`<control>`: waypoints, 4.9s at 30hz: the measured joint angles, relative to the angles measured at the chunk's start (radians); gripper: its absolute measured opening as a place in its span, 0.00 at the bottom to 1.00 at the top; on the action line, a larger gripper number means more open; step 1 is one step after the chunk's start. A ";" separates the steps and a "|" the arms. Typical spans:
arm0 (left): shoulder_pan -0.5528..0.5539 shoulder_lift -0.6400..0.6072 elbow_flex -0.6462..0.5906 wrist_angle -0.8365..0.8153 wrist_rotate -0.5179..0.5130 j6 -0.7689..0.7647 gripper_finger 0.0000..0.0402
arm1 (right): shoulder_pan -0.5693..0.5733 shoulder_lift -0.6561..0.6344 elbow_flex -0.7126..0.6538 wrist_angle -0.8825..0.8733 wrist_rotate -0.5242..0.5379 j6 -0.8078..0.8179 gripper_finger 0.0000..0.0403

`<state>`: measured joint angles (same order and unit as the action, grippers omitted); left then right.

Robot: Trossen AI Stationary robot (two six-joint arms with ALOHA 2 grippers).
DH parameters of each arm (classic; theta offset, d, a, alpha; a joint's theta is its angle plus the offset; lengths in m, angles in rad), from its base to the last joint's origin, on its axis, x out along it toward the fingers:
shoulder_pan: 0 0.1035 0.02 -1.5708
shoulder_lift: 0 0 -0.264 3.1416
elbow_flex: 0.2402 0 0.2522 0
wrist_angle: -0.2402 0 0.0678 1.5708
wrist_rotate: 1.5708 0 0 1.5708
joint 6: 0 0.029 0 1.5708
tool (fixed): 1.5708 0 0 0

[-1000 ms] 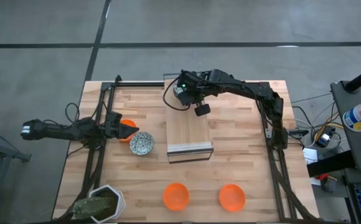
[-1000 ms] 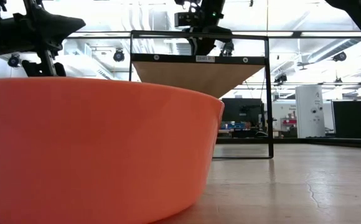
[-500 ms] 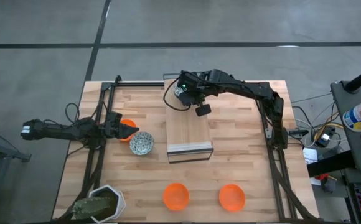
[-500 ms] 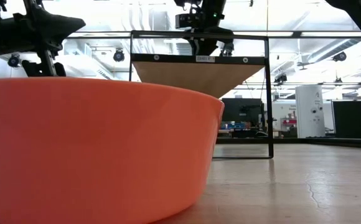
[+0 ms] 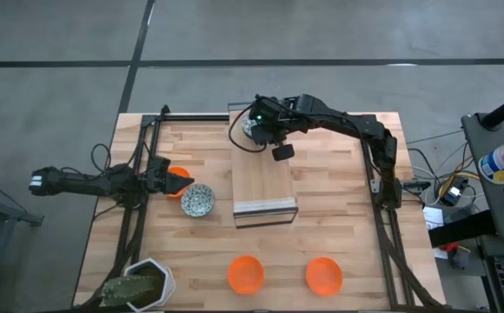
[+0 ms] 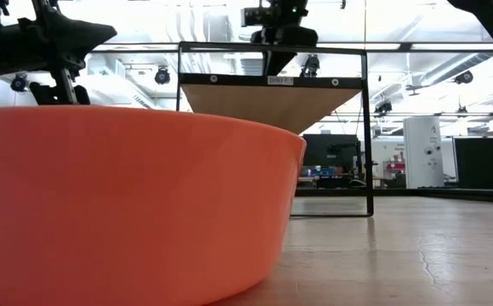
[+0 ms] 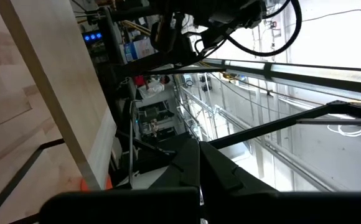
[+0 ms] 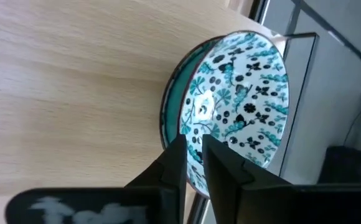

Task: Pick & Place Mini bowls
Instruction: Stack the right blue bowl on top of the blue bowl on the shelf, then put the top orange bowl on the shelf

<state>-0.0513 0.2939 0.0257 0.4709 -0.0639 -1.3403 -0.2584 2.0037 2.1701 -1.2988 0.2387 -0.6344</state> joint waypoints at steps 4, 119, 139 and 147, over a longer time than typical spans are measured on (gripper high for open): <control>0.000 0.000 0.000 0.000 0.000 0.000 0.00 | -0.004 0.007 -0.012 0.001 0.000 0.021 0.07; 0.621 1.128 0.886 -1.608 -0.040 1.389 0.29 | 0.509 -0.725 -0.950 0.679 -0.132 1.308 0.04; 0.621 1.268 0.885 -1.566 -0.075 1.482 0.22 | 0.509 -0.725 -0.950 0.684 -0.132 1.306 0.04; 0.620 1.273 0.886 -1.574 -0.064 1.500 0.02 | 0.509 -0.725 -0.950 0.684 -0.132 1.308 0.04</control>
<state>0.5686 1.5668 0.9113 -1.1032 -0.1278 0.1597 0.2508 1.2785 1.2205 -0.6144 0.1064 0.6736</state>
